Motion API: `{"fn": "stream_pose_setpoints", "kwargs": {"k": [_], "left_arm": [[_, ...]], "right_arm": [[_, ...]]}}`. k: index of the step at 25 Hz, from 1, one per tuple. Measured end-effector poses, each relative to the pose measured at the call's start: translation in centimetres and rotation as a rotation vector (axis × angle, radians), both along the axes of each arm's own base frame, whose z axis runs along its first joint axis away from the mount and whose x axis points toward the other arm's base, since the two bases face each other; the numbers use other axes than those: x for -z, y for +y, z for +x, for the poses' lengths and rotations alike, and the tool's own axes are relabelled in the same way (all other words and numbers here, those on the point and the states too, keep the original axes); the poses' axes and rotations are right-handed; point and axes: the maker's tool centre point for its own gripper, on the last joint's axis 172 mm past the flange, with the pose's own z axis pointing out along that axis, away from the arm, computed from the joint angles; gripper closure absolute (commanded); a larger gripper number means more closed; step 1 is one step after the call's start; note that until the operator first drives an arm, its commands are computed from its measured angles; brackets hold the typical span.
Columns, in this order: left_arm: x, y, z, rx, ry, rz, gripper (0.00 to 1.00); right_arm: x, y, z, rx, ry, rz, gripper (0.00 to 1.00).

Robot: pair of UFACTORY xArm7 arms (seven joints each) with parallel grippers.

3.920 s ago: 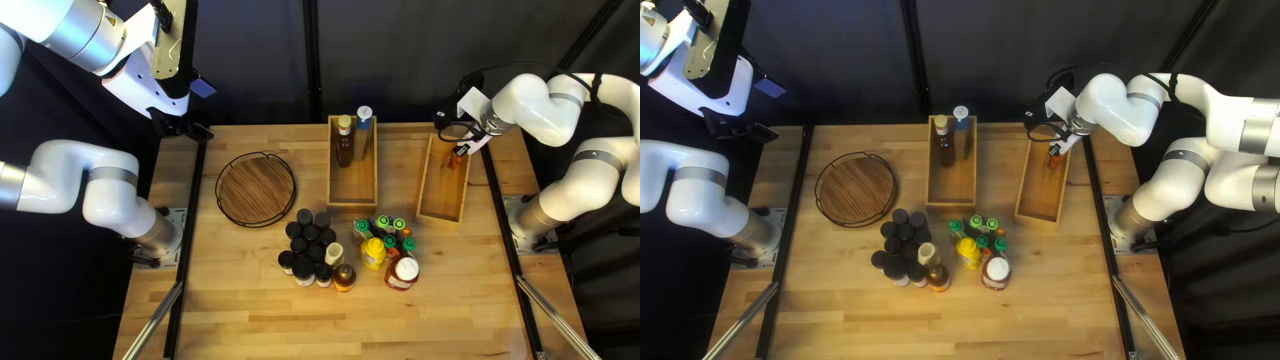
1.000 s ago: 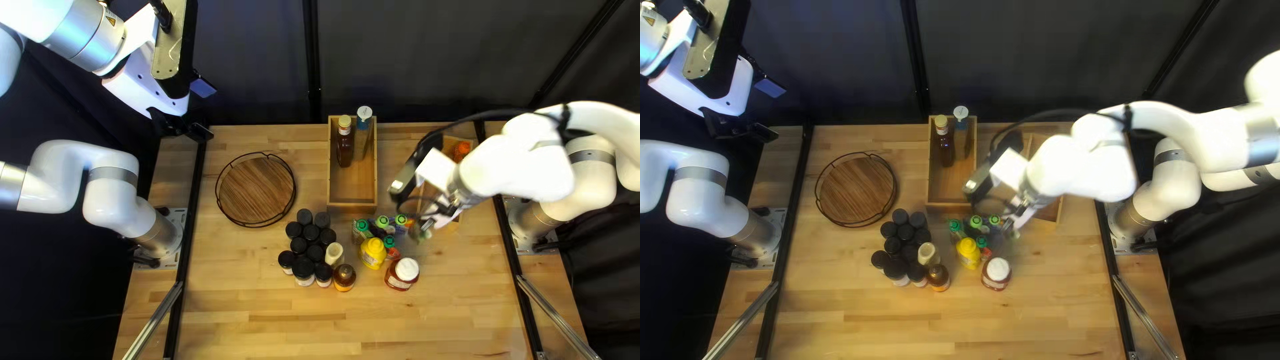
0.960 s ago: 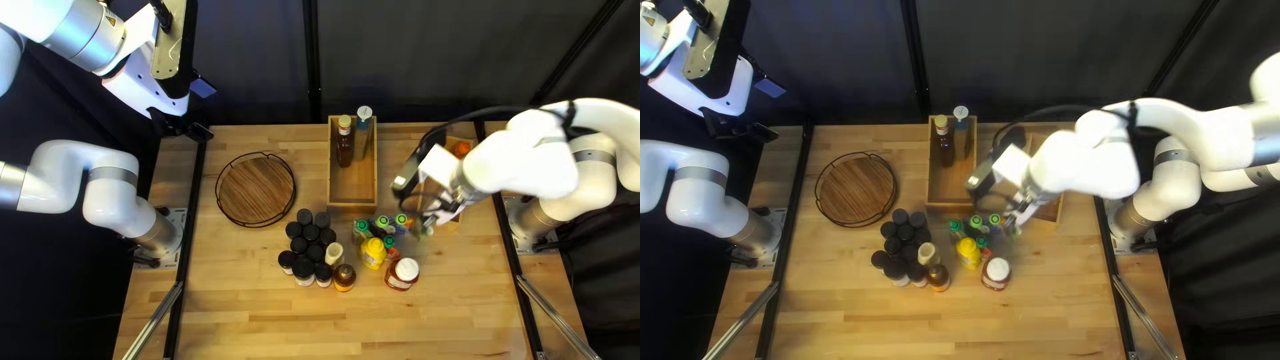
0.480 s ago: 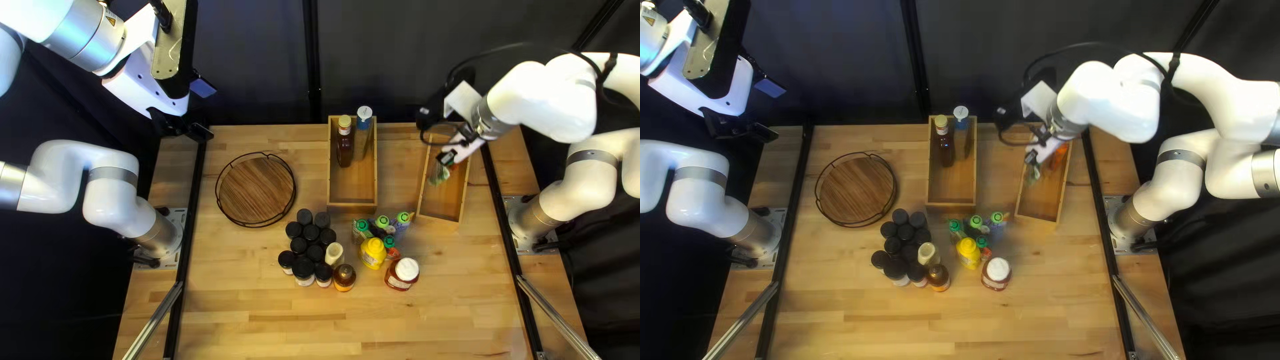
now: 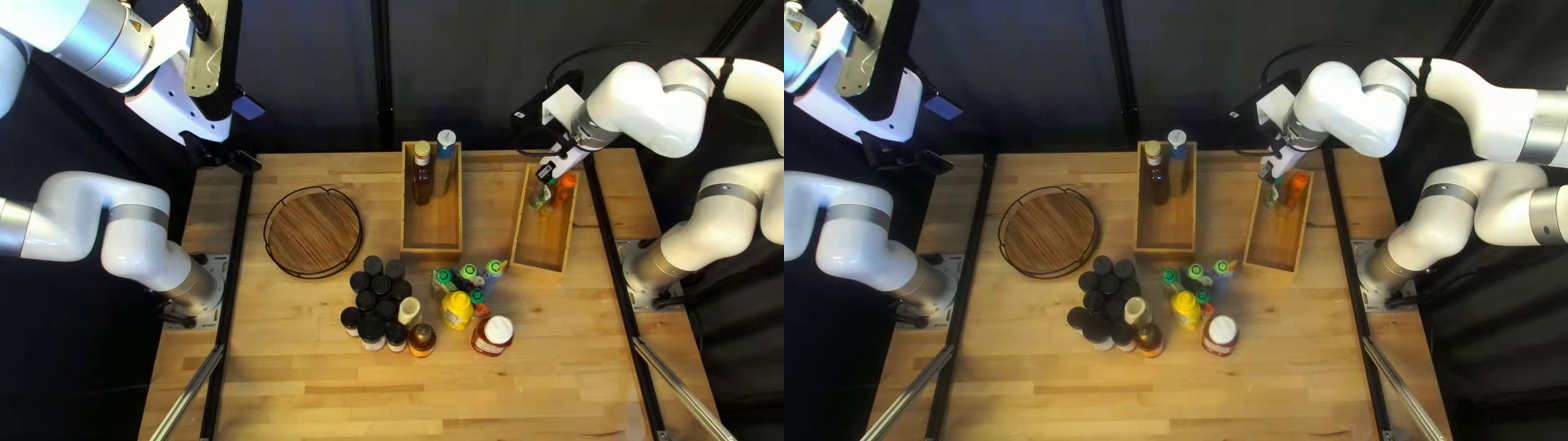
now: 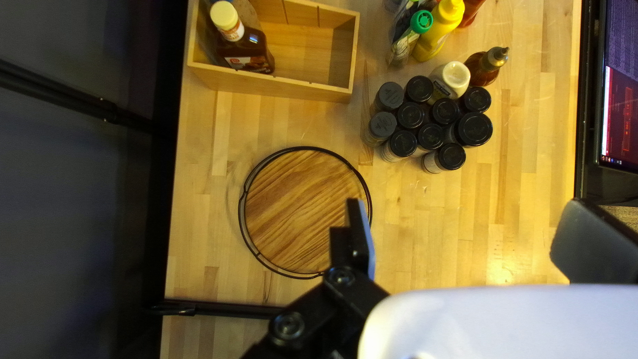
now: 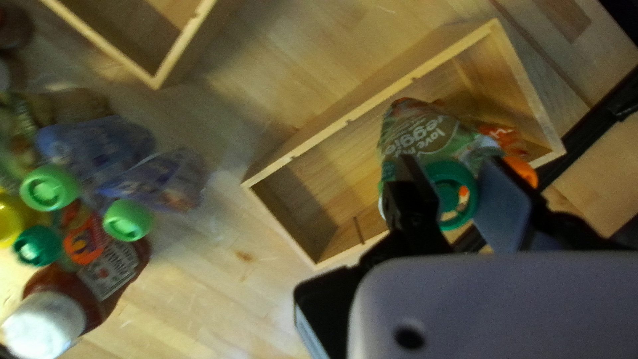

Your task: Separate condiments, baby food and spices and place it in 3 different racks/containers

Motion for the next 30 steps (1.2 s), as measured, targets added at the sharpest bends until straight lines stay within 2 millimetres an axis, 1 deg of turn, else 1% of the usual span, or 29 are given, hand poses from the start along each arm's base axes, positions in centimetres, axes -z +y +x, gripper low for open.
{"fn": "stream_pose_setpoints", "kwargs": {"k": [9, 13, 14, 15, 16, 17, 18, 19, 22, 24, 26, 30], "left_arm": [[0.0, 0.0, 0.0, 0.000, 0.000, 0.000, 0.00], [0.0, 0.0, 0.0, 0.000, 0.000, 0.000, 0.00], [0.0, 0.0, 0.0, 0.000, 0.000, 0.000, 0.00], [0.0, 0.0, 0.0, 0.000, 0.000, 0.000, 0.00], [0.0, 0.0, 0.0, 0.000, 0.000, 0.000, 0.00], [0.0, 0.0, 0.0, 0.000, 0.000, 0.000, 0.00], [0.0, 0.0, 0.0, 0.000, 0.000, 0.000, 0.00], [0.0, 0.0, 0.0, 0.000, 0.000, 0.000, 0.00], [0.0, 0.0, 0.0, 0.000, 0.000, 0.000, 0.00], [0.0, 0.0, 0.0, 0.000, 0.000, 0.000, 0.00], [0.0, 0.0, 0.0, 0.000, 0.000, 0.000, 0.00], [0.0, 0.0, 0.0, 0.000, 0.000, 0.000, 0.00]], "right_arm": [[2.4, -1.7, 0.2, -0.008, -0.004, 0.024, 0.98], [2.5, -1.8, 0.2, -0.008, -0.005, 0.025, 0.97], [2.5, -1.8, 0.2, -0.008, -0.005, 0.025, 0.68], [2.5, -1.8, 0.2, -0.008, -0.005, 0.025, 0.28], [2.5, -1.8, 0.2, -0.008, -0.005, 0.025, 0.14], [2.5, -1.8, 0.2, -0.008, -0.005, 0.025, 0.09], [2.5, -1.8, 0.2, -0.008, -0.005, 0.025, 0.02], [2.5, -1.8, 0.2, -0.008, -0.005, 0.025, 0.00], [2.5, -1.8, 0.2, -0.008, -0.005, 0.026, 0.00], [2.9, -1.7, 0.4, -0.005, -0.006, 0.031, 0.00], [3.0, -1.3, 0.7, -0.005, -0.008, 0.036, 0.00], [1.5, 0.3, 1.7, -0.031, -0.019, 0.034, 0.00]]}}
